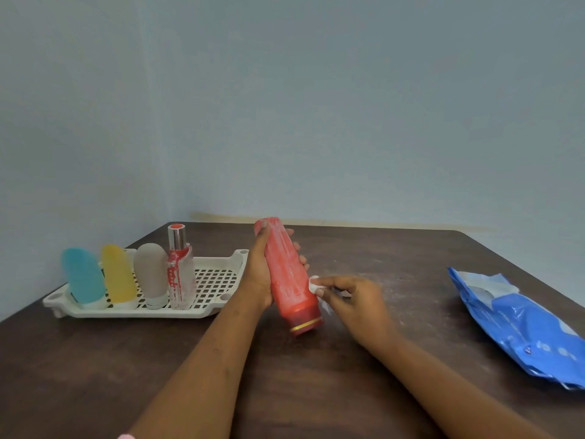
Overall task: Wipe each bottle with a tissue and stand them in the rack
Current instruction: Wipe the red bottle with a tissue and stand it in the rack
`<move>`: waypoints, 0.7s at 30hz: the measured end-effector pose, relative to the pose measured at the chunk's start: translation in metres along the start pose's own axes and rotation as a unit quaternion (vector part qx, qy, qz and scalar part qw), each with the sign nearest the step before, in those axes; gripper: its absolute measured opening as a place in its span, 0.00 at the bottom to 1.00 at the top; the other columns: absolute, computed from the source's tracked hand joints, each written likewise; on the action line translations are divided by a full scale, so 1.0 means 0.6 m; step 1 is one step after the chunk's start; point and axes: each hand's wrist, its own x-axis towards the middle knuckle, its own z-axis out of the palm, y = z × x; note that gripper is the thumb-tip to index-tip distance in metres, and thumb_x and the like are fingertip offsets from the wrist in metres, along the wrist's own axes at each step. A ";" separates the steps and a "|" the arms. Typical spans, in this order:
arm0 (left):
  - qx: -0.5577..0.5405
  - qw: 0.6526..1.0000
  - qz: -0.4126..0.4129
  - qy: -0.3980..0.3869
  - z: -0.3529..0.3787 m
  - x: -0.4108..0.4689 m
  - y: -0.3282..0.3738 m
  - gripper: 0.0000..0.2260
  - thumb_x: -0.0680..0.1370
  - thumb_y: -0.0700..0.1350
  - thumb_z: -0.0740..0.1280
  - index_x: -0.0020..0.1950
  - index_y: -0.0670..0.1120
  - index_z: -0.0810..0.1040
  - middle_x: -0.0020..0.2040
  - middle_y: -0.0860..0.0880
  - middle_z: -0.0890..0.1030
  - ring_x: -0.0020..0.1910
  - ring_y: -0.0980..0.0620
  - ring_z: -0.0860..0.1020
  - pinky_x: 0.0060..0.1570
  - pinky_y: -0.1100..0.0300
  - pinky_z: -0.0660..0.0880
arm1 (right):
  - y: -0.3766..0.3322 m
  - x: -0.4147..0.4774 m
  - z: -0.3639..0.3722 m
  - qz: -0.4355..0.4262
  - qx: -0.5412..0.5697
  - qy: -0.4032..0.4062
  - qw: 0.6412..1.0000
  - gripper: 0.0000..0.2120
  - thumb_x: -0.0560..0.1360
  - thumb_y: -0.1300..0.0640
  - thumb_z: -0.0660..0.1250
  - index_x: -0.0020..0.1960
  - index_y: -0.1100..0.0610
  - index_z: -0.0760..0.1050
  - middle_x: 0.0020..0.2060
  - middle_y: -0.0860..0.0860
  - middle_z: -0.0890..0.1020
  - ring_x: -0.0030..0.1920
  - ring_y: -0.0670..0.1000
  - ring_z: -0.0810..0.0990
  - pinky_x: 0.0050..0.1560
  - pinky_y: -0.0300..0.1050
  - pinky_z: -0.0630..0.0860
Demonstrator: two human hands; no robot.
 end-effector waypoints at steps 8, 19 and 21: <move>0.000 1.000 0.005 0.002 0.002 0.001 -0.001 0.25 0.75 0.63 0.61 0.56 0.42 0.73 0.36 0.45 0.77 0.31 0.47 0.75 0.38 0.54 0.73 | -0.020 -0.012 0.010 -0.158 -0.149 0.002 0.976 0.11 0.72 0.60 0.70 0.54 0.52 0.82 0.52 0.44 0.82 0.55 0.37 0.74 0.56 0.26 0.68; 0.009 1.000 0.007 0.002 -0.003 0.007 -0.004 0.23 0.78 0.63 0.58 0.56 0.43 0.74 0.37 0.45 0.77 0.31 0.47 0.76 0.39 0.54 0.74 | -0.015 -0.010 0.001 -0.063 -0.048 0.009 0.997 0.10 0.72 0.65 0.70 0.52 0.56 0.82 0.49 0.44 0.82 0.51 0.31 0.76 0.50 0.23 0.70; 0.007 1.000 0.009 -0.009 0.002 0.005 -0.003 0.24 0.77 0.63 0.59 0.56 0.43 0.73 0.37 0.45 0.77 0.31 0.47 0.76 0.38 0.54 0.74 | -0.014 -0.007 0.004 -0.067 -0.069 0.016 0.995 0.10 0.74 0.62 0.69 0.54 0.55 0.81 0.52 0.46 0.82 0.54 0.38 0.77 0.55 0.28 0.72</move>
